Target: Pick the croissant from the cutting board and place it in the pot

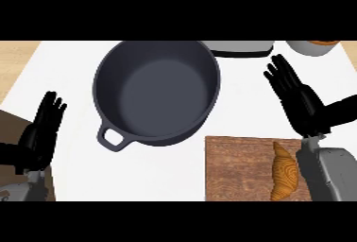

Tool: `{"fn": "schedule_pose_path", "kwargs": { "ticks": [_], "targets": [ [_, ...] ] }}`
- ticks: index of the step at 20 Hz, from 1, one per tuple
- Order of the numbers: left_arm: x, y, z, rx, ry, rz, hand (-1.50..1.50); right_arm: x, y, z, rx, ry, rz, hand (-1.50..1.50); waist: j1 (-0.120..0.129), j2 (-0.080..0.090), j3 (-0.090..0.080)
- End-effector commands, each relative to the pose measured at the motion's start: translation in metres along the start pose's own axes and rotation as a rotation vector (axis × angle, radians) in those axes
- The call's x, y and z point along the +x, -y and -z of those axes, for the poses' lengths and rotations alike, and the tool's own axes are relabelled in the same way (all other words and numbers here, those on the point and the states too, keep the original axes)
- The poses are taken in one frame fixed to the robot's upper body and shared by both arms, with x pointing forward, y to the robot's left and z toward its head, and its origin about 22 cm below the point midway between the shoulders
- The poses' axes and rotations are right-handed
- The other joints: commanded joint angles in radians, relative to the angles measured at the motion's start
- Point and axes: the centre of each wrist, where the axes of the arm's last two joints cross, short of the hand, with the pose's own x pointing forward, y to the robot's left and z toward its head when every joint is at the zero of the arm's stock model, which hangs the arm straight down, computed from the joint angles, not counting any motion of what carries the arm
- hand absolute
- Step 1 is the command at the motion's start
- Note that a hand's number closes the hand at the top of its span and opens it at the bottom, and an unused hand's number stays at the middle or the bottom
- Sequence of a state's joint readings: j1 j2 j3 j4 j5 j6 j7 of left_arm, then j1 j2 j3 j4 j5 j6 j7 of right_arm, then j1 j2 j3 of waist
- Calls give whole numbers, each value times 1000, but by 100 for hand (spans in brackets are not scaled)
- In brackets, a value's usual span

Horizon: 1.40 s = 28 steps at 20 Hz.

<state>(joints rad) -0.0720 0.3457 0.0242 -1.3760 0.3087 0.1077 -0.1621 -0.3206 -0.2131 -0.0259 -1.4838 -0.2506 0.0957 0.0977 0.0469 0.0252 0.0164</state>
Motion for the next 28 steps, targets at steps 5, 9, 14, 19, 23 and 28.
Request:
{"fn": "schedule_pose_path", "kwargs": {
  "ticks": [5, 9, 14, 19, 23, 28],
  "targets": [
    [2, 39, -12, -235, -149, -48, 0, 11, 82, -42, -366, -67, -547, -150, -121, -29, -19],
    [-7, 49, -22, -288, -201, -94, 0, -25, 148, -106, -653, -526, -904, -150, -158, -1, -29],
    [2, 77, -27, -406, -255, -120, 0, -59, 105, -114, -660, -597, -1132, -150, -75, -23, -20],
    [14, 76, -27, -412, -284, -114, 0, -30, 44, -102, -611, -693, -1229, -150, -75, -34, -23],
    [18, 87, -31, -413, -282, -138, 0, 20, -2, -87, -614, -732, -1222, -150, -75, -38, -24],
    [23, 88, -34, -434, -296, -120, 0, 57, -47, -71, -593, -906, -1128, -150, -51, -31, -21]
  ]
}}
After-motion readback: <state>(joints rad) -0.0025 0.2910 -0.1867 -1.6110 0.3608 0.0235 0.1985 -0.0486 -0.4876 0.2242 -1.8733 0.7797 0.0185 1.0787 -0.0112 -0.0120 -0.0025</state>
